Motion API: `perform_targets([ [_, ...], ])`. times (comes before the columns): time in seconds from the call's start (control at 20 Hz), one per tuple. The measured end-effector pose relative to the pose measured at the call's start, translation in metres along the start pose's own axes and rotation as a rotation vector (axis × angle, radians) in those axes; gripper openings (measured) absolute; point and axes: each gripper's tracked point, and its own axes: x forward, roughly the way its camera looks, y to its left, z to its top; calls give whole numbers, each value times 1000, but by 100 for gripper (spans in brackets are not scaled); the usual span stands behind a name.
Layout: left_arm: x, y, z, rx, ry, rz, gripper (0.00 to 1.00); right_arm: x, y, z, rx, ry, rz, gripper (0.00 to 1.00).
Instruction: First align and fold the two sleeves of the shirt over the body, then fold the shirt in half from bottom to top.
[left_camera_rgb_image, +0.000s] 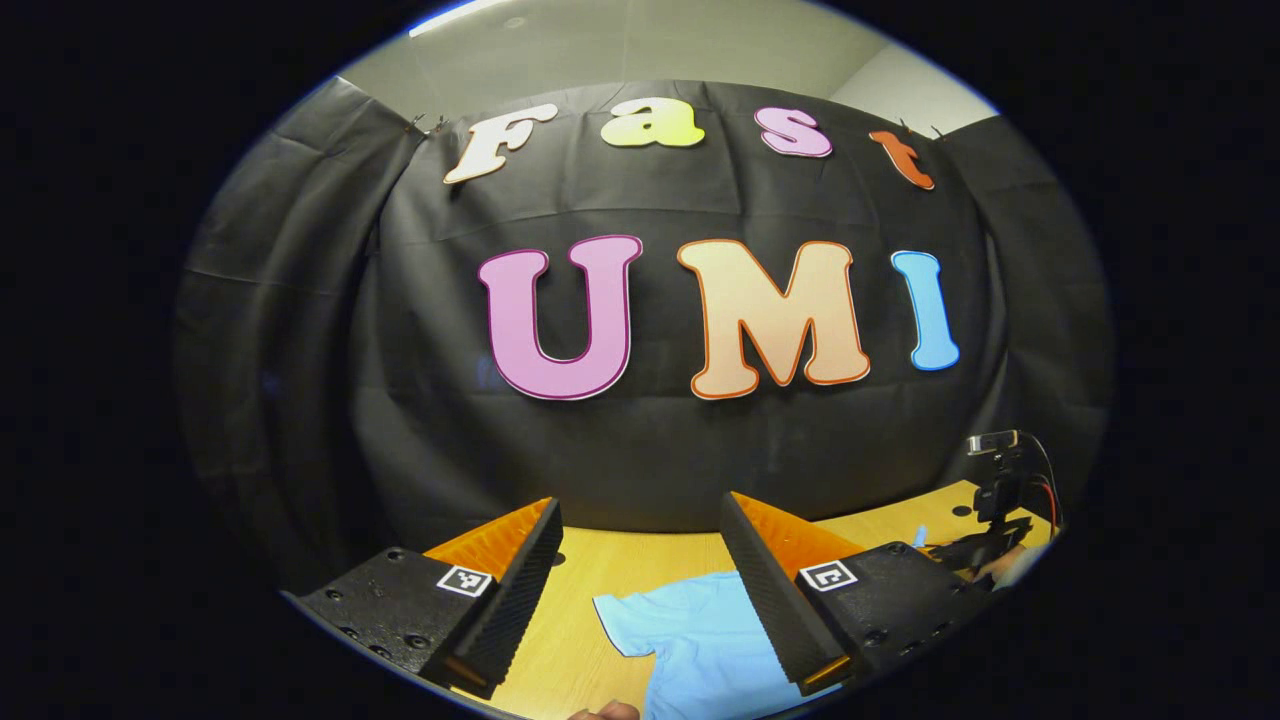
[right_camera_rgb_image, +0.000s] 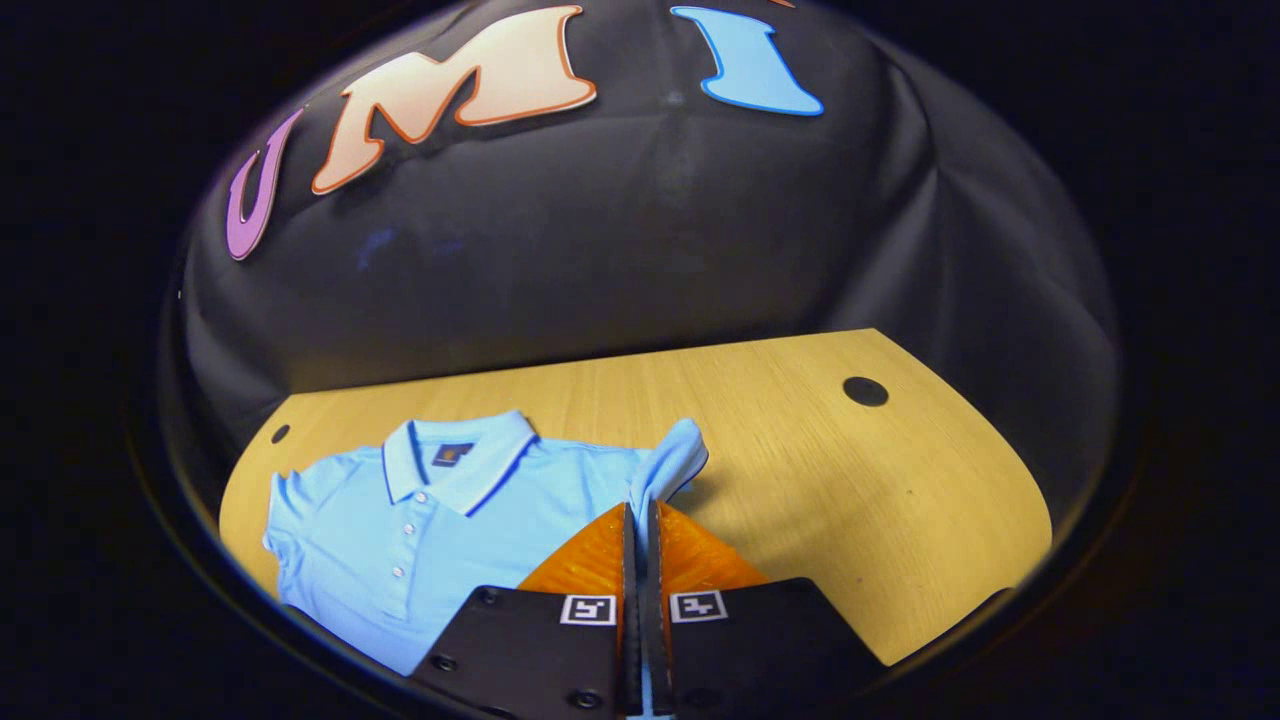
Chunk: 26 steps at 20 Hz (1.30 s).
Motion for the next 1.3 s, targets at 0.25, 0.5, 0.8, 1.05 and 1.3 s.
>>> perform_targets([
  [0.25,-2,7,-5,-14,16,11,95,0,63,-10,2,4,112,5],
  [0.5,5,9,-24,-42,66,3,96,9,99,-36,-20,42,160,5],
  [0.8,32,15,-65,-90,133,8,95,-24,105,-18,-100,-24,191,82],
  [1.05,70,17,-115,-110,207,-3,94,-70,86,20,-106,-109,185,98],
  [1.3,105,22,-186,-121,336,7,94,-109,50,43,-126,-153,145,98],
])
